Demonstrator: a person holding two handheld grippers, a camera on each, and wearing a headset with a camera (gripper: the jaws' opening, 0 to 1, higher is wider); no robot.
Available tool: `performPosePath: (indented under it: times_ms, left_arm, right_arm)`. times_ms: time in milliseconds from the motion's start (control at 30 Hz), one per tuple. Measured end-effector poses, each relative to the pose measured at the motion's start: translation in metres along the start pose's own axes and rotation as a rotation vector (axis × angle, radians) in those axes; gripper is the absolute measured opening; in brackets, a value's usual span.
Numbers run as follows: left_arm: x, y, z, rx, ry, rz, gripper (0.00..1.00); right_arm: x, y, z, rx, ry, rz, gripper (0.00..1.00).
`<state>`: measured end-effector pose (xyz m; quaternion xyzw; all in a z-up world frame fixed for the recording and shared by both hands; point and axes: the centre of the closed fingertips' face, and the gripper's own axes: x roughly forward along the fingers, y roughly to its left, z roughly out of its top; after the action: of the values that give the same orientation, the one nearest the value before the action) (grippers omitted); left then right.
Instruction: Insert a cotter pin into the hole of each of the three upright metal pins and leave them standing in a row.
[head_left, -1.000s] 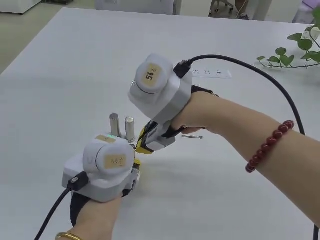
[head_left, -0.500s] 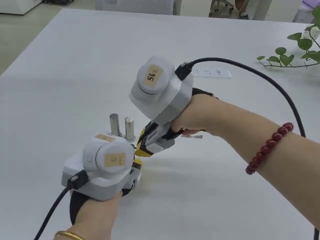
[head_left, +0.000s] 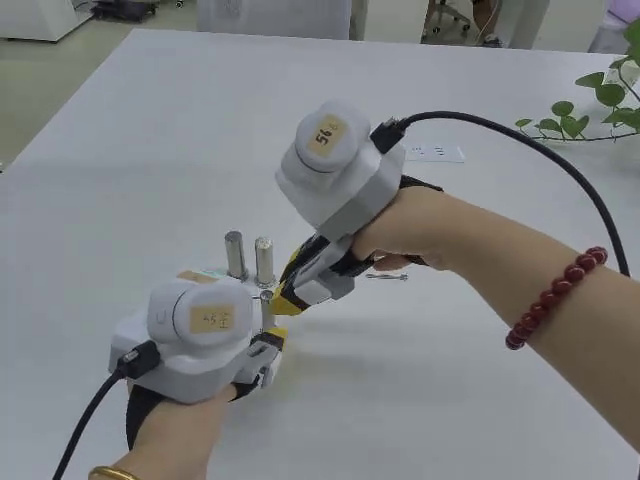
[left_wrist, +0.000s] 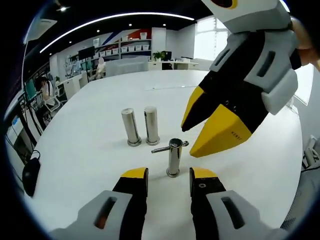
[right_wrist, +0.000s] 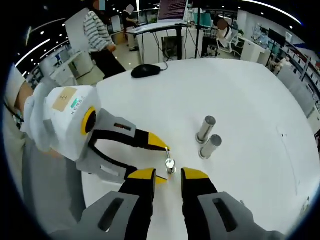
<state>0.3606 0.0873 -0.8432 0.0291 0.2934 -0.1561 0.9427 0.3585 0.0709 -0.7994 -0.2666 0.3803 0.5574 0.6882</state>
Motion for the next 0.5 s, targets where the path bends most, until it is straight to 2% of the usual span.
performPosePath:
  times_ms: [100,233,500]
  left_arm:
    - [-0.006,0.002,0.002,-0.002,-0.008,-0.007,0.35]
    - [-0.016,0.001,0.005,-0.035,-0.021,-0.024,0.39]
    - [-0.034,-0.003,0.007,-0.011,-0.039,-0.058,0.48]
  right_arm:
    - [-0.004,-0.002,0.003,0.014,-0.017,-0.017,0.24]
    - [-0.010,-0.004,0.009,0.044,-0.052,-0.031,0.25]
    - [-0.017,-0.010,0.021,0.085,-0.121,-0.056,0.27]
